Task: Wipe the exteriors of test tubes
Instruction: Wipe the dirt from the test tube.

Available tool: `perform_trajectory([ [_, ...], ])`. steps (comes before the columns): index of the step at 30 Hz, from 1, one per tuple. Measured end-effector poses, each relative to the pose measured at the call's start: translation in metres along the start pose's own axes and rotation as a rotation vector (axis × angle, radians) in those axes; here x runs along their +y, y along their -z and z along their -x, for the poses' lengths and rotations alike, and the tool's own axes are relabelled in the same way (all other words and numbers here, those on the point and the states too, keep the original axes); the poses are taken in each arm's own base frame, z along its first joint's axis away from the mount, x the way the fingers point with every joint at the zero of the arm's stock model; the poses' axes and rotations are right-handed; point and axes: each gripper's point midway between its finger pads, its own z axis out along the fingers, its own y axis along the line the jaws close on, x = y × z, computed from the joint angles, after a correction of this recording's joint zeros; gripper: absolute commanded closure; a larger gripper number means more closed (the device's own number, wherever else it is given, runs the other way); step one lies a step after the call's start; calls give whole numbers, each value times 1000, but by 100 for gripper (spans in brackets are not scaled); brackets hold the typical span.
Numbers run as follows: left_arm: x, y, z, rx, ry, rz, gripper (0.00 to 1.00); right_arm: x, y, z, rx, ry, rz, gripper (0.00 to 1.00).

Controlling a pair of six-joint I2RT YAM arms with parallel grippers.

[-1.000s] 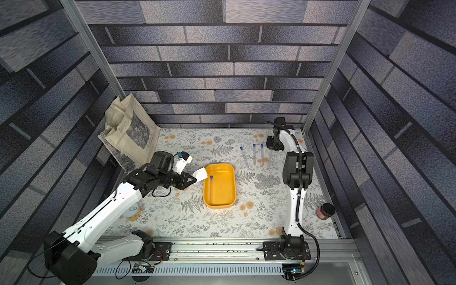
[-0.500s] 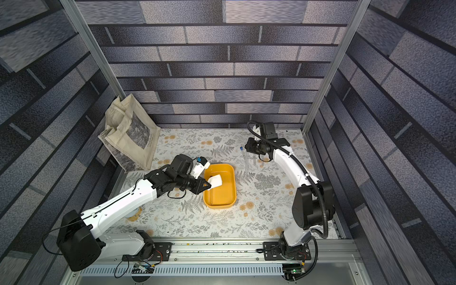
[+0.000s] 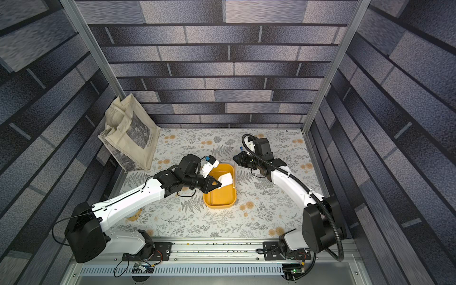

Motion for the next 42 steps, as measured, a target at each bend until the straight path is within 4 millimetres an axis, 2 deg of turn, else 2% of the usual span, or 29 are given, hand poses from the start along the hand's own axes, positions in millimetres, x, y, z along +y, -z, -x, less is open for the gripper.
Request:
perform_trajectory([
  [8, -7, -15, -7, 23, -12, -49, 89, -1, -2, -5, -19, -39, 39, 92],
  [13, 0, -25, -13, 45, 1, -42, 89, 1, -2, -7, -22, -55, 55, 92],
  [17, 10, -26, -12, 50, 16, -29, 89, 2, 0, -8, -22, -54, 61, 91],
  [24, 28, -28, 15, 51, 17, -7, 90, 2, 5, -15, -21, -51, 66, 91],
  [32, 21, -27, 40, 44, -38, -25, 90, 5, 14, -22, -32, -4, 78, 91],
  [39, 18, -27, 34, 70, -55, -28, 90, 10, 22, -22, -58, 57, 88, 91],
  [42, 13, -33, 23, 94, -63, -38, 90, 13, 24, -20, -69, 74, 95, 91],
])
